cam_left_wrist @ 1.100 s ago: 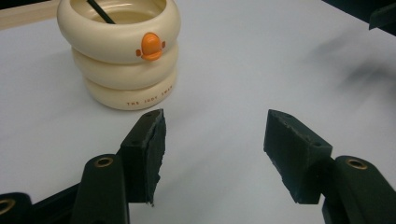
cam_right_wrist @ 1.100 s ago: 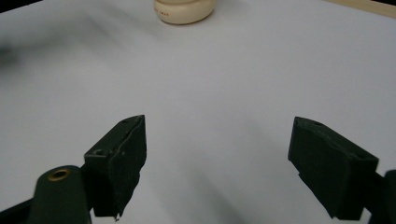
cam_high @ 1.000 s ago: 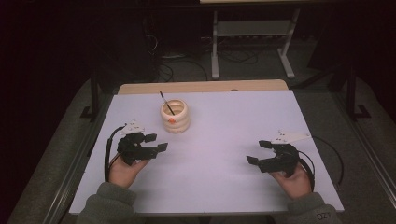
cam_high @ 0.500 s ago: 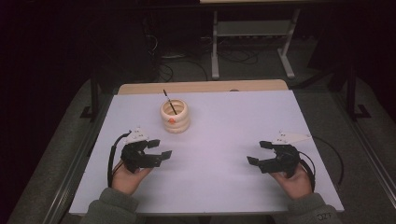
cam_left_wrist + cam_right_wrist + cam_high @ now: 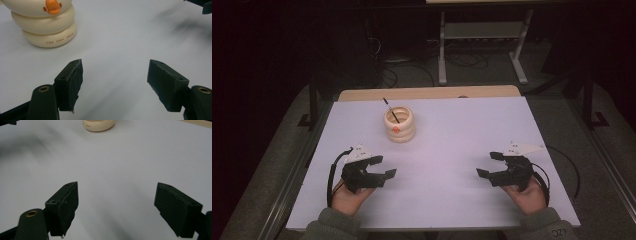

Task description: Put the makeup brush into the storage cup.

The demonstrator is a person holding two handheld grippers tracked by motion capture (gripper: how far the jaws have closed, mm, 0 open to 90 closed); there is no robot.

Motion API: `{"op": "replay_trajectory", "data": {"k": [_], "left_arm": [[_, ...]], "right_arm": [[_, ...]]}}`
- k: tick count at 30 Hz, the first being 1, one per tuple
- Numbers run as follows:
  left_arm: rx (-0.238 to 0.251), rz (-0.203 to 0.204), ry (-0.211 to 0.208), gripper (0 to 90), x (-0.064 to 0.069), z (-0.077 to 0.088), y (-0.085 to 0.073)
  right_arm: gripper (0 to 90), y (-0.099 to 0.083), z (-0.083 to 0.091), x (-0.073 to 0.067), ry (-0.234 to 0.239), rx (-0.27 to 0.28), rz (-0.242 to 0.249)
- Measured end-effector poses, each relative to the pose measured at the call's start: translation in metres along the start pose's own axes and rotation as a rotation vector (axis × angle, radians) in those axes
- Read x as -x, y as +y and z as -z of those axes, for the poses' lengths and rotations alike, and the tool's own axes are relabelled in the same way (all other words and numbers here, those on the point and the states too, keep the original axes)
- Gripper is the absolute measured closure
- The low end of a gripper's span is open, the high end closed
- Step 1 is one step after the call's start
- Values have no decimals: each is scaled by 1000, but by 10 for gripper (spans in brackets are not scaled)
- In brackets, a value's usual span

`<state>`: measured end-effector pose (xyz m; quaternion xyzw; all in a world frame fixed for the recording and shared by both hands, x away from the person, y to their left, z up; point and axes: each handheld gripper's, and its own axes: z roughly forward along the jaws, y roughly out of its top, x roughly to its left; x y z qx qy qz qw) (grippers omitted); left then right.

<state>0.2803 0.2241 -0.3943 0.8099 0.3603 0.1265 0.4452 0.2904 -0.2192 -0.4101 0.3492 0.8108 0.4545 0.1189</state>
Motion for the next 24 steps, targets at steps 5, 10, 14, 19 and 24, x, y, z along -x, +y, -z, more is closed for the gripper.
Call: {"op": "replay_trajectory", "data": {"k": [5, 10, 14, 19, 24], "left_arm": [[-7, -9, -1, 274, 4, -2, -6], [-1, -7, -5, 271, 3, 1, -8], [8, 4, -8, 268, 3, 3, -9], [6, -2, -2, 266, 4, 1, -10], [-3, -8, -5, 265, 2, 0, -11]], "right_arm": [[183, -1, -2, -2, 0, -6, 7], [183, -1, -2, -3, 2, -11, 12], [183, -2, -4, -4, 1, -13, 13], [184, -3, -5, -5, 3, -19, 13], [184, -3, -6, -5, 4, -21, 16]]}}
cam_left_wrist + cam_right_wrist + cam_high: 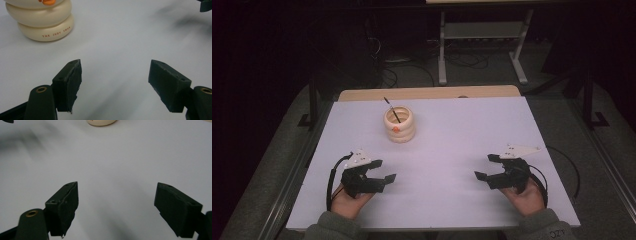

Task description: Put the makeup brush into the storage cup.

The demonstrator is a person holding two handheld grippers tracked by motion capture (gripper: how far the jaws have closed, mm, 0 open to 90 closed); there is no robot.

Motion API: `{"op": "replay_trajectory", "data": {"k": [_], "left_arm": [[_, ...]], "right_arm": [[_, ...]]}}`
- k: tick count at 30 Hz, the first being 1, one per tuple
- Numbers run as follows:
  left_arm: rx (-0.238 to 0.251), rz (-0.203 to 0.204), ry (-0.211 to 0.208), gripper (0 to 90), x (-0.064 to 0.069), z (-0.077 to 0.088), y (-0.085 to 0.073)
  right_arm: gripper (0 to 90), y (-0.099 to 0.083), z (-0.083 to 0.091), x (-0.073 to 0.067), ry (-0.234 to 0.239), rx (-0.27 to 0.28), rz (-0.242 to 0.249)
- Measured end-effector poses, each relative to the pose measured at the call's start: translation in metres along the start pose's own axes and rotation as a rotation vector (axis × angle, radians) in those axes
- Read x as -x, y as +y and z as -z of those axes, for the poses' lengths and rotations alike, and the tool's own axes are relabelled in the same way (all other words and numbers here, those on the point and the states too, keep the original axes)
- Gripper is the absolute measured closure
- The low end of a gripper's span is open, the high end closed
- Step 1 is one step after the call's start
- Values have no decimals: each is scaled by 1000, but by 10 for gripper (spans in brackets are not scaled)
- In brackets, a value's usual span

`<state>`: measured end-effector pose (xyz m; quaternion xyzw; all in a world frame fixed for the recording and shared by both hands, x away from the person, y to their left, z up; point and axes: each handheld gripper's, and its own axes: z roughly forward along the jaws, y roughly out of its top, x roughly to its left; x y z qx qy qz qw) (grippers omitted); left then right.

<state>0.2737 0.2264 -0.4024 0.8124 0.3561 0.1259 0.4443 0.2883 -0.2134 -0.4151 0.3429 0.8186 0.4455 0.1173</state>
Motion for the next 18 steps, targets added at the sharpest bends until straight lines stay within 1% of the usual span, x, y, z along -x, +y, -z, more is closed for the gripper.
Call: {"op": "replay_trajectory", "data": {"k": [4, 5, 6, 10, 11, 18], "left_arm": [[-2, -2, -2, 265, 1, -1, 0], [-6, -9, -3, 265, 1, -1, 0], [-4, -4, -4, 266, 1, -2, 0], [-4, -4, -7, 265, 1, -2, 0], [-8, -12, -8, 265, 1, -2, 0], [-12, -20, -11, 263, 1, -3, 0]], "right_arm": [[184, 0, 0, 0, 0, -3, 0], [184, 0, 0, -1, 0, -4, -1], [184, 0, 0, -1, 0, -4, 0], [184, 0, 0, -1, -2, -2, 1], [184, 0, 0, 0, -2, 1, 0], [184, 0, 0, -1, -1, 4, -4]]}}
